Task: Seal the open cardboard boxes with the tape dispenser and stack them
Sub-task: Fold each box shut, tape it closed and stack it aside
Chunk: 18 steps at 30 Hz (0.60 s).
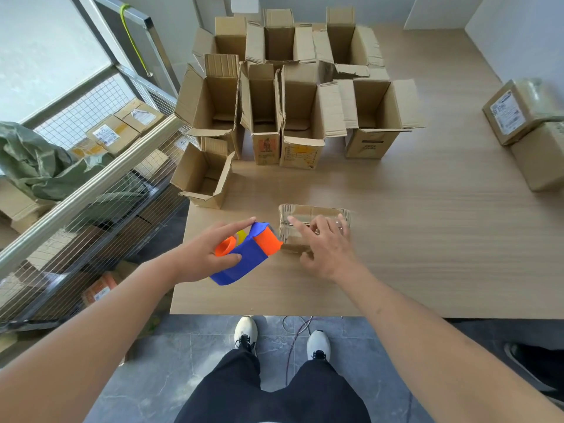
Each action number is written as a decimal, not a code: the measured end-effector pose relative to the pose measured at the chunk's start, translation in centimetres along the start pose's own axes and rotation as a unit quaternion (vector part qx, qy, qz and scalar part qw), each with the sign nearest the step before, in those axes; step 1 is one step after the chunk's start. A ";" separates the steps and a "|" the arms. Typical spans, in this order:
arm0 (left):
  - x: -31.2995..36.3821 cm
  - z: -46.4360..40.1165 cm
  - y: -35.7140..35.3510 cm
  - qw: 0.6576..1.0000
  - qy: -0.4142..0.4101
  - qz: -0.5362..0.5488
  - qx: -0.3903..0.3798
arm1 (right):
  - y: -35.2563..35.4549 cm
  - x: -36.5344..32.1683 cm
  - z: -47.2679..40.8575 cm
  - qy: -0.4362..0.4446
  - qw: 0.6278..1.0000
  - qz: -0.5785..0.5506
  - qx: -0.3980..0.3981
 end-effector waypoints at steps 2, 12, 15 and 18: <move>-0.1 0.3 0.5 1.000 -0.011 -0.003 0.010 | -0.1 -0.8 -0.7 -0.032 0.999 0.007 -0.011; -0.6 1.7 1.9 0.999 -0.038 -0.024 0.013 | -1.0 -4.5 -1.2 -0.122 0.979 -0.127 0.099; -0.9 1.7 2.0 0.999 -0.045 -0.024 0.007 | -0.4 -4.1 -0.8 -0.091 0.976 -0.164 0.111; -0.9 1.5 1.9 0.998 -0.053 -0.023 0.005 | -0.3 -2.7 0.4 -0.057 0.974 -0.201 0.087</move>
Point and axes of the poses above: each hand's wrist, its own z-axis away from the middle knuckle, its own y-axis out of the back of the hand, x = y × z, the point moved 7 cm from there along -z, towards the middle knuckle, and after that the axes turned 10 degrees about -x, right-handed, at the moved point
